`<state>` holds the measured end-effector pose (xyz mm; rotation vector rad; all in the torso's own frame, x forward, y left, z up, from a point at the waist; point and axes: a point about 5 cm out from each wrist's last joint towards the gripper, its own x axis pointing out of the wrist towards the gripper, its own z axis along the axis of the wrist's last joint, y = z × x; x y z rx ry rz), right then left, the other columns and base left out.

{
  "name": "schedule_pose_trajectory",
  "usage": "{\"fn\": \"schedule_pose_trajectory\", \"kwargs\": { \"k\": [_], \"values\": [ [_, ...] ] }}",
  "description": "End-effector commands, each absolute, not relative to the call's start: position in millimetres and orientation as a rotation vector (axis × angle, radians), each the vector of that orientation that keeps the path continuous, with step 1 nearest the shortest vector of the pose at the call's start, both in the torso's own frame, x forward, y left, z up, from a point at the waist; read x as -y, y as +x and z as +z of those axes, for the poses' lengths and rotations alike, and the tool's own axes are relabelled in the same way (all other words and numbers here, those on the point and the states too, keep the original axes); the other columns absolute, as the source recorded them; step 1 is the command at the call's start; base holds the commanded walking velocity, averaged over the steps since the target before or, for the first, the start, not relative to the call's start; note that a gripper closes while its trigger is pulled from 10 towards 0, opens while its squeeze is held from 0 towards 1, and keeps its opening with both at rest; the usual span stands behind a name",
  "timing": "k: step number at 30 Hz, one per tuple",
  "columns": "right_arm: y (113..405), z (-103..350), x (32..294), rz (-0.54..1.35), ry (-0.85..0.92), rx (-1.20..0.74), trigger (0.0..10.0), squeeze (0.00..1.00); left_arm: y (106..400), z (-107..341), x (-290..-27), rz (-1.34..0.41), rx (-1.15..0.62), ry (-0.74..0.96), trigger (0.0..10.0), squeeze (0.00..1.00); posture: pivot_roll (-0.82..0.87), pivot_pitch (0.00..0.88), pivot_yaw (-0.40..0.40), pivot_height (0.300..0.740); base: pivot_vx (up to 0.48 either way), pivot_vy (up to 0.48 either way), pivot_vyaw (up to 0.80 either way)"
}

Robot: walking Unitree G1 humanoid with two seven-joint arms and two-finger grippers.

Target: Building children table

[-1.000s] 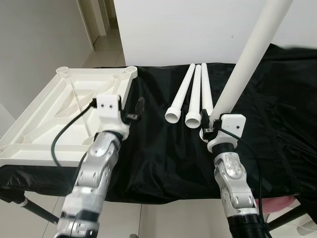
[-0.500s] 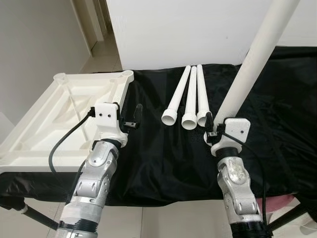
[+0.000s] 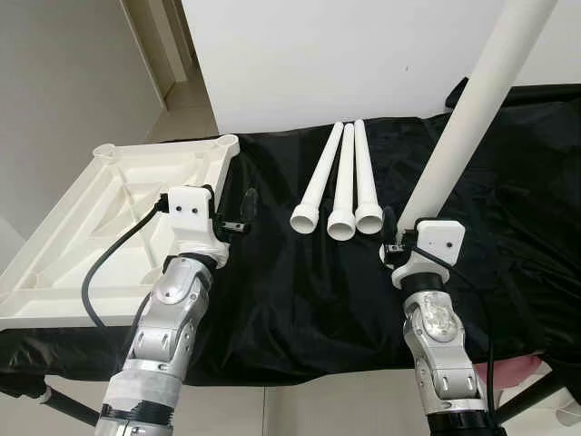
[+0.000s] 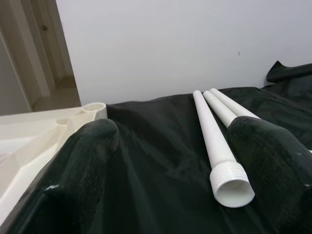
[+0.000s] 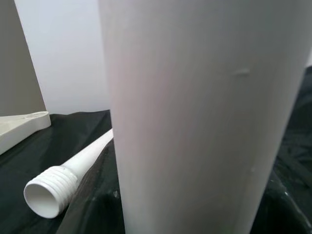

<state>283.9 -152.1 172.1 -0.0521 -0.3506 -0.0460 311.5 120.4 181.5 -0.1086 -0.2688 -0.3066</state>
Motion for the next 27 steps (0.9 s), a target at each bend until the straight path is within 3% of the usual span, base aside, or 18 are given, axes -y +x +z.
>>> {"fn": "schedule_pose_trajectory", "kwargs": {
  "k": [1, 27],
  "values": [
    [287, 175, 147, -0.018, -0.051, 0.359, 10.0, 0.0, 308, 177, -117, -0.381, 0.264, -0.079, 10.0, 0.0, -0.03, 0.0, 0.13, 0.74, 0.0, 0.0, 0.0],
    [300, 178, 141, 0.024, -0.064, 0.357, 10.0, 0.0, 313, 172, -112, -0.367, 0.251, -0.05, 10.0, 0.0, -0.02, 0.0, 0.094, 0.74, 0.0, 0.014, 0.0]
  ]
}}
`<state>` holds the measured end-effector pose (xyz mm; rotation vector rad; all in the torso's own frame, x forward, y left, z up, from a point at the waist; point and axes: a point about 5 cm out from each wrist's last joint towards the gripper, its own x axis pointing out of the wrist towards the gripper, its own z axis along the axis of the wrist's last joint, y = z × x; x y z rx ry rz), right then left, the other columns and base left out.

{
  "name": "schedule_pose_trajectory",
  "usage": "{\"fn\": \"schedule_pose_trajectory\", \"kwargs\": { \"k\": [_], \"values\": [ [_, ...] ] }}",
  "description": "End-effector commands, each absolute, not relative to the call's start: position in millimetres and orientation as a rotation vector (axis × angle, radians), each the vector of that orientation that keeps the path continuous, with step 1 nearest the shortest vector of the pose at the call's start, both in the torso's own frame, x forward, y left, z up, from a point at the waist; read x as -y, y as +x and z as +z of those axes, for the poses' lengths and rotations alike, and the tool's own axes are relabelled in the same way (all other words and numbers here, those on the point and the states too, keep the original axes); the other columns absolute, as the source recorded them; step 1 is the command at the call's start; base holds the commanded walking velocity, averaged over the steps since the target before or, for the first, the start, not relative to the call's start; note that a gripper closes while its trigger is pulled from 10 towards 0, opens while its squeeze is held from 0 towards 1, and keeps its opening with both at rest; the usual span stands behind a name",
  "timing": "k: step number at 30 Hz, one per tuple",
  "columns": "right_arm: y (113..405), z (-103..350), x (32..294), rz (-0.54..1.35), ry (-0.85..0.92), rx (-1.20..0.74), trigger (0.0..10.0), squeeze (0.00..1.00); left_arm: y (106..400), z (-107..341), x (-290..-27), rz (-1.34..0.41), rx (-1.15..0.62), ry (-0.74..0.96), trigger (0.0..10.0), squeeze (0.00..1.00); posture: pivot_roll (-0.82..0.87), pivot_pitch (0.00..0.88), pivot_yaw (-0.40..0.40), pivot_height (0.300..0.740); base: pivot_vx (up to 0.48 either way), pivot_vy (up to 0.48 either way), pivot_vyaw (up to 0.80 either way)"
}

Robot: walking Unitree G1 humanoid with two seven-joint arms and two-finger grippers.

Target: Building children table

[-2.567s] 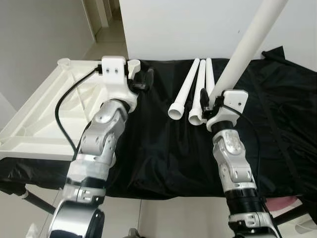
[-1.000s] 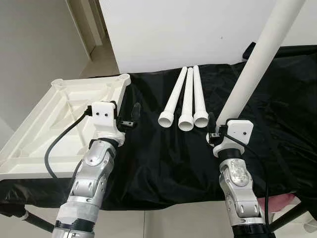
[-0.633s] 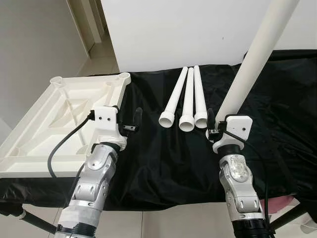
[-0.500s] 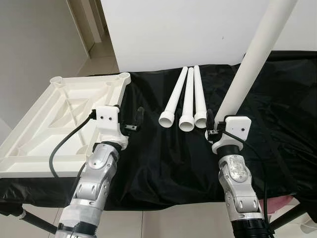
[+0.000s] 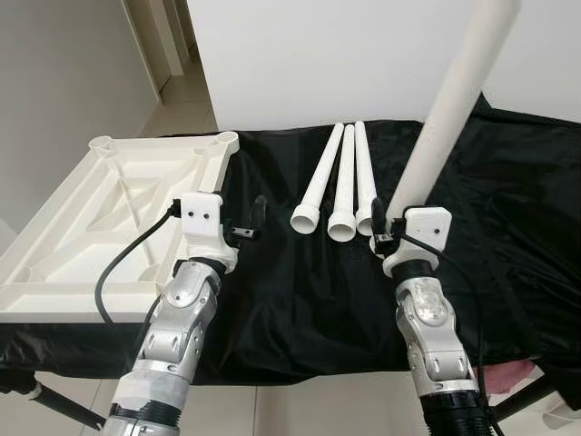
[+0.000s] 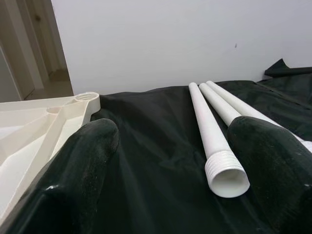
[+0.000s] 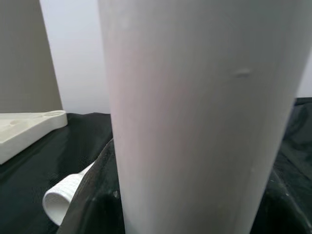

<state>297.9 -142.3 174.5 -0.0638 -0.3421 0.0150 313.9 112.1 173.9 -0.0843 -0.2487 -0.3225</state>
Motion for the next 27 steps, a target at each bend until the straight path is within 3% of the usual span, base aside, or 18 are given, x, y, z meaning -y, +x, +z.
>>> {"fn": "schedule_pose_trajectory", "kwargs": {
  "k": [1, 19, 27],
  "values": [
    [300.2, 177.8, 141.0, 0.024, -0.064, 0.357, 10.0, 0.0, 313.1, 172.4, -112.5, -0.367, 0.251, -0.05, 10.0, 0.0, -0.02, 0.0, 0.094, 0.74, 0.0, 0.375, 0.0],
    [304.3, 176.8, 138.0, 0.035, -0.072, 0.356, 10.0, 0.0, 314.8, 170.4, -113.4, -0.362, 0.245, -0.033, 10.0, 0.0, -0.03, 0.0, 0.083, 0.74, 0.0, 0.44, 0.0],
    [306.1, 177.1, 139.8, 0.034, -0.081, 0.362, 10.0, 0.0, 315.0, 172.3, -109.3, -0.368, 0.266, 0.0, 10.0, 0.0, -0.03, 0.0, 0.085, 0.74, 0.0, 0.0, 0.0]
  ]
}}
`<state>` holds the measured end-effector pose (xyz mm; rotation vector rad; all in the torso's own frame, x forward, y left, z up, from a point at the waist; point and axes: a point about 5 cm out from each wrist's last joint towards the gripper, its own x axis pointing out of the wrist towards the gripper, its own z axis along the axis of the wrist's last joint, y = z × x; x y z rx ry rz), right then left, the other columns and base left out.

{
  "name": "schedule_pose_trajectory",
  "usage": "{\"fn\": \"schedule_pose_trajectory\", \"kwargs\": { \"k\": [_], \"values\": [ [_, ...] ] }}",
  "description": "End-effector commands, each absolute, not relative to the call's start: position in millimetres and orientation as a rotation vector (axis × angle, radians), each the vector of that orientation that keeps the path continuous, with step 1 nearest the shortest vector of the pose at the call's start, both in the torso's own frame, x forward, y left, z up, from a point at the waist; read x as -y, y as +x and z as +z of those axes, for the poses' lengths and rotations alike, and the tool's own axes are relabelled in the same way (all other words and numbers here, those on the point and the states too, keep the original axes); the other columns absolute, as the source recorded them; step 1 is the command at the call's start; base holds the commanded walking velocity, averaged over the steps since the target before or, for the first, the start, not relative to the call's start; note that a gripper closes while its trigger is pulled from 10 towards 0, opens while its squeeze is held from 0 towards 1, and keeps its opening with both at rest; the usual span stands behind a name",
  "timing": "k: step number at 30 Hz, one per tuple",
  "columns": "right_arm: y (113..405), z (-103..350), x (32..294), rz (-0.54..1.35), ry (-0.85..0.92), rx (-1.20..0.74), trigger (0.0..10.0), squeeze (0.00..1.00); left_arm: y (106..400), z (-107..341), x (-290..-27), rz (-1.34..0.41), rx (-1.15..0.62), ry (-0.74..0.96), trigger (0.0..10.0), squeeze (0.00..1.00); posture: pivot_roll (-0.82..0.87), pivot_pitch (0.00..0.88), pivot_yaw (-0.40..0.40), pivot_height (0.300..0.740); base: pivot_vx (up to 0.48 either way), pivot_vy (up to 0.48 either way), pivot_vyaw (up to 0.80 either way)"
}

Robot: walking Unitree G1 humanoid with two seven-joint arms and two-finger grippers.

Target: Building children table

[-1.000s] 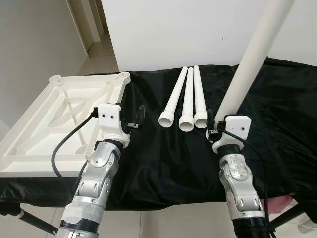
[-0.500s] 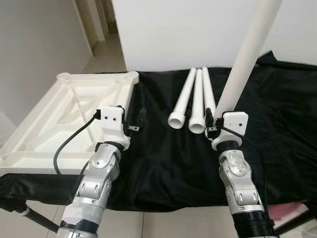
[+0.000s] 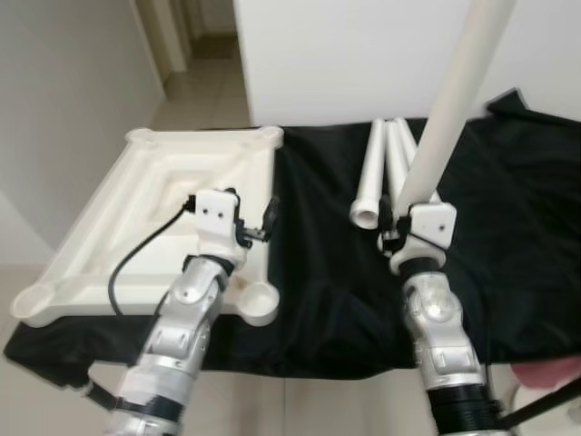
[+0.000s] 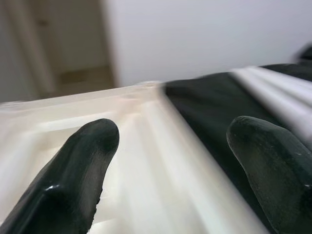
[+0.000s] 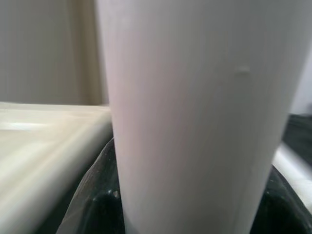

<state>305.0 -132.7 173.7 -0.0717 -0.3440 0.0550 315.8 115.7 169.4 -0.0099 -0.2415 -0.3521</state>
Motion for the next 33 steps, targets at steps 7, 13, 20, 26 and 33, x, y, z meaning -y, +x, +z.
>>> {"fn": "schedule_pose_trajectory", "kwargs": {
  "k": [7, 13, 20, 26, 33],
  "values": [
    [306, 176, 140, 0.031, -0.077, 0.363, 10.0, 0.0, 313, 174, -109, -0.367, 0.286, 0.048, 10.0, 0.0, -0.02, 0.0, 0.085, 0.74, 0.0, 0.0, 0.0],
    [306, 175, 141, 0.029, -0.077, 0.358, 10.0, 0.0, 309, 170, -104, -0.41, 0.264, 0.053, 10.0, 0.0, -0.02, 0.0, 0.079, 0.74, 0.0, 0.0, 0.0],
    [307, 176, 142, 0.031, -0.08, 0.358, 10.0, 0.0, 287, 151, -89, -0.716, 0.185, 0.103, 10.0, 0.0, -0.01, 0.0, 0.077, 0.74, 0.0, 0.0, 0.0],
    [307, 175, 144, 0.026, -0.088, 0.355, 10.0, 0.0, 286, 136, -101, -0.751, 0.096, 0.194, 10.0, 0.0, -0.01, 0.0, 0.079, 0.74, 0.0, 0.0, 0.0],
    [307, 173, 143, 0.043, -0.096, 0.348, 10.0, 0.0, 283, 133, -111, -0.806, 0.056, 0.234, 10.0, 0.0, 0.0, 0.0, 0.077, 0.74, 0.0, 0.0, 0.0]
  ]
}}
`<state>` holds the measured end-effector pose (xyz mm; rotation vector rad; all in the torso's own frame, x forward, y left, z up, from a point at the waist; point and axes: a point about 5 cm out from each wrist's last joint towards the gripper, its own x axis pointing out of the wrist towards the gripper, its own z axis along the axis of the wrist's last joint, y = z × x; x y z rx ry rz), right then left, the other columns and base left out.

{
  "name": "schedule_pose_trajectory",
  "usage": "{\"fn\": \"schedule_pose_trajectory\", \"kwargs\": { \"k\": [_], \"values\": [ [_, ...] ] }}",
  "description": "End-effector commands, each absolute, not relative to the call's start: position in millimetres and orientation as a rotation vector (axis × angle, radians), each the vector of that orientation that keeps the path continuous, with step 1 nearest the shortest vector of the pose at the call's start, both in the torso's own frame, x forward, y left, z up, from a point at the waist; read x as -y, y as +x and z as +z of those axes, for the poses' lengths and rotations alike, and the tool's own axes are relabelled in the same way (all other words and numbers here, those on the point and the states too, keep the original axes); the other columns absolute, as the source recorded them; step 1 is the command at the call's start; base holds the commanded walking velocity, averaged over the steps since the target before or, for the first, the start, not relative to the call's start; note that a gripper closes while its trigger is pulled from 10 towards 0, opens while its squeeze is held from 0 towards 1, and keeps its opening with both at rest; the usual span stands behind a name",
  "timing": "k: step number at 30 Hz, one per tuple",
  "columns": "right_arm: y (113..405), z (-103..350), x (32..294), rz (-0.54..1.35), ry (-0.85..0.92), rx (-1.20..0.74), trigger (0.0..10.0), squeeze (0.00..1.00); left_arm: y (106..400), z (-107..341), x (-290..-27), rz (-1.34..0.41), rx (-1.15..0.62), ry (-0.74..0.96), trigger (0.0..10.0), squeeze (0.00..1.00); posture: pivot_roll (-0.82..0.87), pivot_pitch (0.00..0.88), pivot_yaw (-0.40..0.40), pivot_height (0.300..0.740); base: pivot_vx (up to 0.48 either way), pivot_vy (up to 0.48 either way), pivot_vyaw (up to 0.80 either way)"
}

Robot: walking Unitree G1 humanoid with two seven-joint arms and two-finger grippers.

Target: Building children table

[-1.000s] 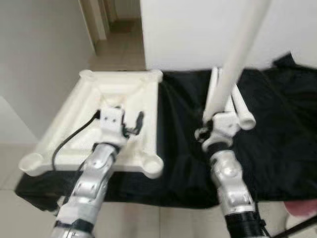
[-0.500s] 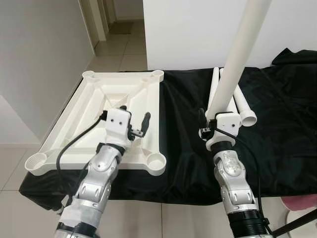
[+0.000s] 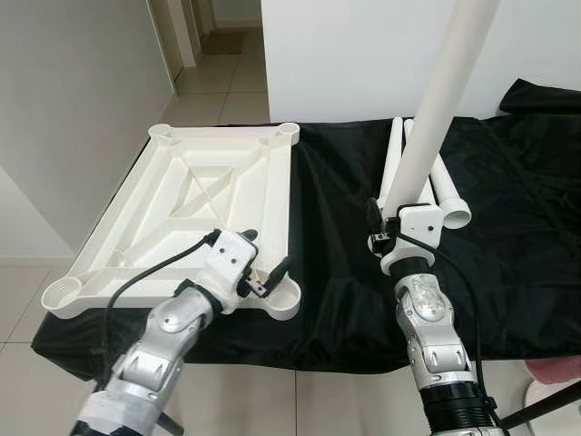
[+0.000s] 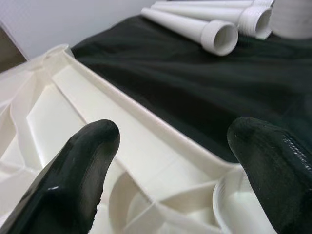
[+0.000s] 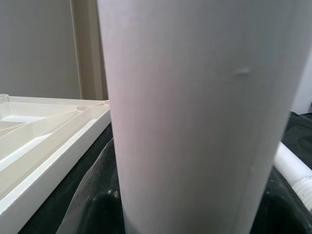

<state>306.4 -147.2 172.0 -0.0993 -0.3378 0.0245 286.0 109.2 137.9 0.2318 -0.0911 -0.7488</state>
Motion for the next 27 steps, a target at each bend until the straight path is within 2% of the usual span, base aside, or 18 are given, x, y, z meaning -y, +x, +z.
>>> {"fn": "schedule_pose_trajectory", "kwargs": {
  "k": [1, 3, 6, 12, 21, 27],
  "values": [
    [307, 173, 142, 0.045, -0.097, 0.348, 10.0, 0.0, 281, 133, -112, -0.818, 0.046, 0.219, 10.0, 0.0, 0.0, 0.0, 0.077, 0.74, 0.0, 0.0, 0.0],
    [307, 173, 142, 0.045, -0.097, 0.348, 10.0, 0.0, 281, 133, -112, -0.818, 0.046, 0.219, 10.0, 0.0, 0.0, 0.0, 0.077, 0.74, 0.0, 0.0, 0.0],
    [308, 173, 140, 0.054, -0.096, 0.345, 10.0, 0.0, 267, 125, -120, -0.941, -0.031, 0.232, 10.0, 0.0, 0.01, 0.0, 0.07, 0.74, 0.0, 0.0, 0.0],
    [308, 172, 139, 0.061, -0.092, 0.34, 10.0, 0.0, 257, 115, -129, -1.036, -0.132, 0.265, 10.0, 0.0, 0.01, 0.0, 0.072, 0.74, 0.0, 0.0, 0.0],
    [307, 173, 141, 0.05, -0.096, 0.342, 10.0, 0.0, 261, 108, -132, -1.02, -0.165, 0.288, 10.0, 0.0, -0.01, 0.0, 0.083, 0.74, 0.0, 0.0, 0.0],
    [306, 173, 145, 0.033, -0.103, 0.34, 10.0, 0.0, 275, 99, -139, -0.932, -0.222, 0.361, 10.0, 0.0, -0.02, 0.001, 0.09, 0.74, 0.0, 0.0, 0.0]
  ]
}}
